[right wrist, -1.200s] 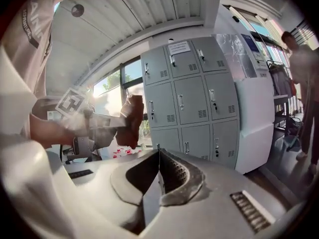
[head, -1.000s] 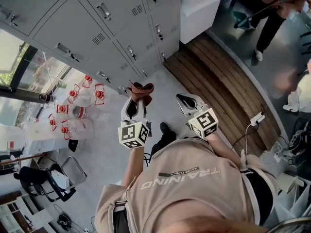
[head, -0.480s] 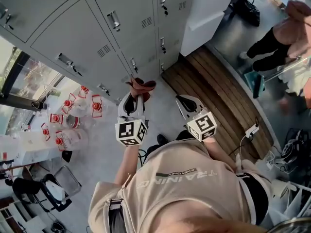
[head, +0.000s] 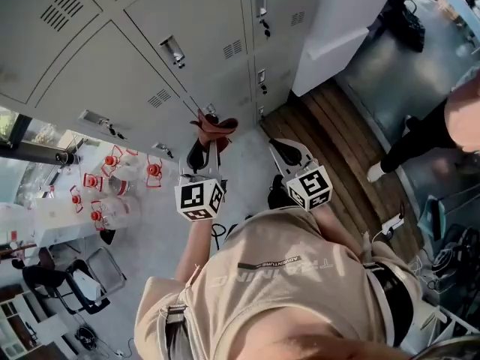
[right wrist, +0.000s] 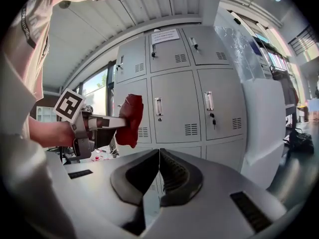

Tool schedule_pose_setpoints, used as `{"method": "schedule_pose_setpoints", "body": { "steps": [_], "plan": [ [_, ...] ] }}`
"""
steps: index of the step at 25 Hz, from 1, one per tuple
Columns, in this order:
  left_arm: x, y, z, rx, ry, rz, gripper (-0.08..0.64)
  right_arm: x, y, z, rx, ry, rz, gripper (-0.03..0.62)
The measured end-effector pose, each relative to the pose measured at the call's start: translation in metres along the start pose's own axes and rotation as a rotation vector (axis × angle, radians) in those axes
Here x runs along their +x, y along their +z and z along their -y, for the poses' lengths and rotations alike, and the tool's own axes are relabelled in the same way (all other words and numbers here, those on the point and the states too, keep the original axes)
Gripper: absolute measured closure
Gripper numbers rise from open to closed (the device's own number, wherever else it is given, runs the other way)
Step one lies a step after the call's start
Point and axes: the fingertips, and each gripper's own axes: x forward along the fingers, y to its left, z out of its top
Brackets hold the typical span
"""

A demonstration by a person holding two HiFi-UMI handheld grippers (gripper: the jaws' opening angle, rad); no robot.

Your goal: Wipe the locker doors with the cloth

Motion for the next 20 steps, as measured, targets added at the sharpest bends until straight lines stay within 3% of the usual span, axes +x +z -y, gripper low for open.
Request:
{"method": "schedule_pose_setpoints", "body": {
  "steps": [4,11,16,20],
  "plan": [
    [0.045,0.022,-0.005,0.030,0.064,0.023,0.476,0.039,0.023,0.044,-0.040,0.085,0.011,0.577],
    [0.100,0.056,-0.021,0.191,0.178,0.029,0.476,0.090,0.043,0.082,-0.054,0.222,0.023,0.577],
    [0.127,0.098,-0.030,0.434,0.231,-0.006,0.477,0.115,0.046,0.086,-0.063,0.301,0.001,0.577],
    [0.142,0.154,-0.040,0.655,0.252,-0.007,0.476,0.129,0.048,0.090,-0.062,0.299,-0.008,0.577]
  ]
}}
